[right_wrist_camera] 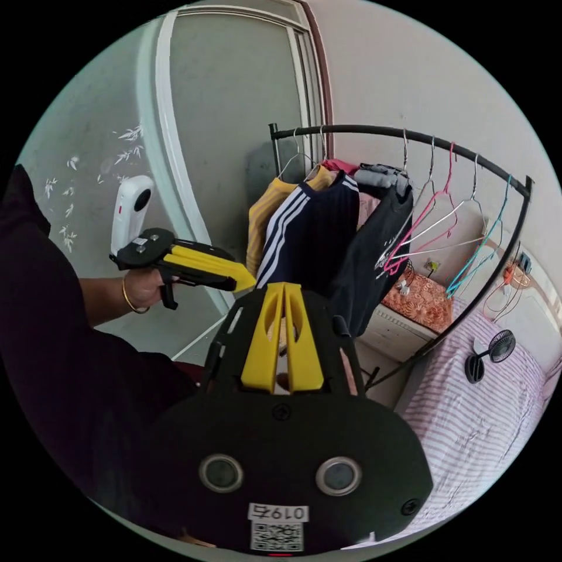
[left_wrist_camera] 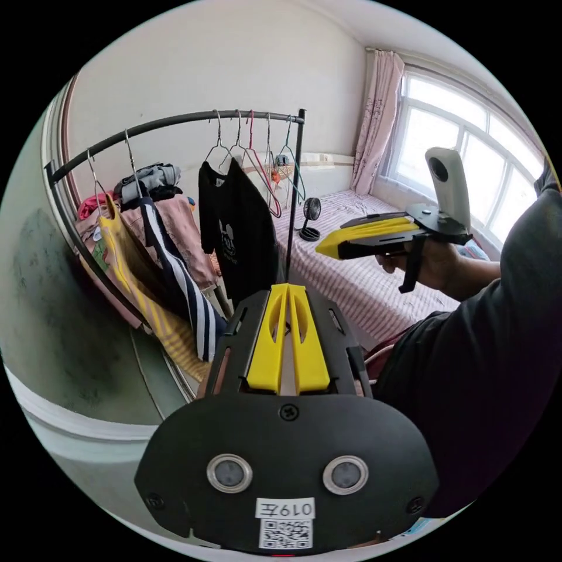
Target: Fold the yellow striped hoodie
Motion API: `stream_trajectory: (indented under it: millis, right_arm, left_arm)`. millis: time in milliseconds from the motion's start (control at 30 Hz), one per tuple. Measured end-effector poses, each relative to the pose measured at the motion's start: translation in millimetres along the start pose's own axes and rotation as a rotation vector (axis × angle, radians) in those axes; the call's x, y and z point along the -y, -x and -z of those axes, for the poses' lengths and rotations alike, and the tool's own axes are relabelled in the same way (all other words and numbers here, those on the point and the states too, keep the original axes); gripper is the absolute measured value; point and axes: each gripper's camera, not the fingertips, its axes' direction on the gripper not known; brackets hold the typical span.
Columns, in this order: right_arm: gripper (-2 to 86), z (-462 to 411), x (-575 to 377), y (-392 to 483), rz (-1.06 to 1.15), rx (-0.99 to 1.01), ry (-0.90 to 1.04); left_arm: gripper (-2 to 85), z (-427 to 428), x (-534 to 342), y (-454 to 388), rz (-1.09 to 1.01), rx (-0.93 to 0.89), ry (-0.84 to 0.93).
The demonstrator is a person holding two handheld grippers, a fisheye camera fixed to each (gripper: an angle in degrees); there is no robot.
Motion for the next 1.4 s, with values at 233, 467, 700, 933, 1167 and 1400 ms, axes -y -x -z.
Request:
stream_trajectory:
  millis: [233, 467, 700, 933, 1167, 1400]
  right_arm:
    - [-0.6, -41.6, 8.1, 31.1, 0.086, -0.051, 0.016]
    - [8.9, -61.5, 64.9, 24.0, -0.004, 0.127, -0.196]
    - [9.9, -129.8, 110.7, 45.0, 0.045, 0.017, -0.179]
    - [10.7, -205.3, 115.9, 34.0, -0.010, -0.149, -0.136]
    - [8.6, -286.4, 156.0, -58.9, -0.226, -0.030, 0.000]
    - [5.8, -332.5, 165.3, -119.8, -0.289, -0.006, 0.037]
  left_arm:
    - [0.7, -47.2, -20.8, 30.4, 0.053, -0.083, -0.011]
    - [0.8, -60.5, -62.1, 64.3, 0.235, -0.076, -0.070]
    - [0.7, -70.8, -118.5, 106.5, 0.340, -0.100, -0.076]
    - [0.7, -87.1, -162.8, 115.9, 0.385, -0.021, -0.051]
    - [0.8, -92.2, -188.5, 142.2, 0.436, -0.048, -0.093]
    - [0.7, -92.4, -212.1, 159.1, 0.461, -0.045, -0.118]
